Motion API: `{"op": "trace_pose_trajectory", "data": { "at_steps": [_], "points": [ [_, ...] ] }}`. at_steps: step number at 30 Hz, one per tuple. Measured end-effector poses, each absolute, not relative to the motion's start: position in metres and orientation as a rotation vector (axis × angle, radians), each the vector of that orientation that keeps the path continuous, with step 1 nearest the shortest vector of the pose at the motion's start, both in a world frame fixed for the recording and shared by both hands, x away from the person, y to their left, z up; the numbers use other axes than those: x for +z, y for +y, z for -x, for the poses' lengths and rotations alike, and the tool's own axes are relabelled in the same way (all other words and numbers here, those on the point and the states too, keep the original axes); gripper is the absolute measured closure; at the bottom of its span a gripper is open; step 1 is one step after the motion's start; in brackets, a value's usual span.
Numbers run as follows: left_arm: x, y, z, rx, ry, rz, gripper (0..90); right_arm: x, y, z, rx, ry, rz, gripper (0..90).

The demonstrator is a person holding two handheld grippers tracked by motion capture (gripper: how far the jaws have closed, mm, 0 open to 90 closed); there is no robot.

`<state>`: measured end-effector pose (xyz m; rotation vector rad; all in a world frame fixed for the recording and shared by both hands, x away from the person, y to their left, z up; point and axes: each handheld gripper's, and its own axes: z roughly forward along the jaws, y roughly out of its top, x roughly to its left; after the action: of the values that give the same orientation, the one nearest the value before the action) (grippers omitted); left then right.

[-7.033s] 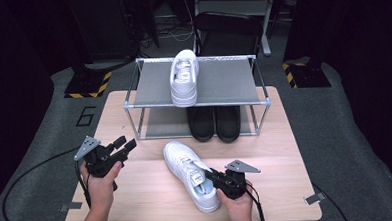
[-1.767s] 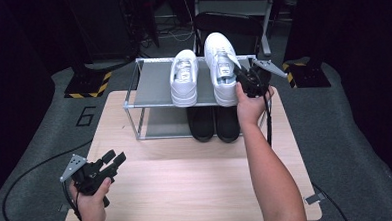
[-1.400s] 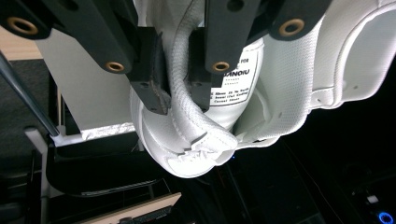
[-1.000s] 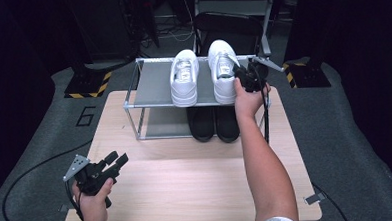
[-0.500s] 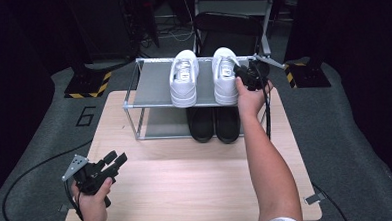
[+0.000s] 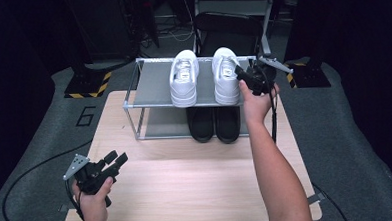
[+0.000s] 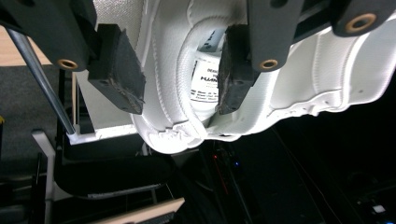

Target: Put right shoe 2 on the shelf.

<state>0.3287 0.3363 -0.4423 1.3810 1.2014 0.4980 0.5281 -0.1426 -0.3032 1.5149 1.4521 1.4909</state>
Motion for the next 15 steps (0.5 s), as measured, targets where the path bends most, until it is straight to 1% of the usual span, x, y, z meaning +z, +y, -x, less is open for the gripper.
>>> {"op": "trace_pose_trajectory", "data": {
  "at_steps": [10, 15],
  "points": [
    [-0.443, 0.332, -0.327, 0.501, 1.199, -1.411, 46.5, -0.294, -0.149, -0.502, 1.487, 1.479, -1.471, 48.0],
    [-0.446, 0.332, -0.33, 0.505, 1.212, -1.421, 45.8, -0.289, -0.15, -0.487, 1.484, 1.505, -1.391, 47.1]
  ]
}}
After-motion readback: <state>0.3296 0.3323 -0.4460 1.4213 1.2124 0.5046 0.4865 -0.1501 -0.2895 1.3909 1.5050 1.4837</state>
